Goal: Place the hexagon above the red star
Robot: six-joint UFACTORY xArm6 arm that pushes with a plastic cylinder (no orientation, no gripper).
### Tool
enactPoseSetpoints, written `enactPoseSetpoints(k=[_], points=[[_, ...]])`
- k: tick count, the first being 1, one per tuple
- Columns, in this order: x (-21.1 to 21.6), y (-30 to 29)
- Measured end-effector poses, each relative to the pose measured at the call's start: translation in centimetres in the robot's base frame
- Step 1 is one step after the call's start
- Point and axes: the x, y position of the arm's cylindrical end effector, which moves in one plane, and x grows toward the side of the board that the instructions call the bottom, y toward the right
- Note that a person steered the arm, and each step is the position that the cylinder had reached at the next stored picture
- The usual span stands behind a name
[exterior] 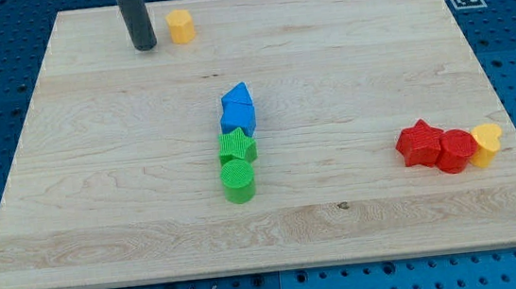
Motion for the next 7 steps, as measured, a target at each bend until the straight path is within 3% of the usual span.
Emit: enactPoseSetpoints(k=[7], points=[[-3.3,1.5]])
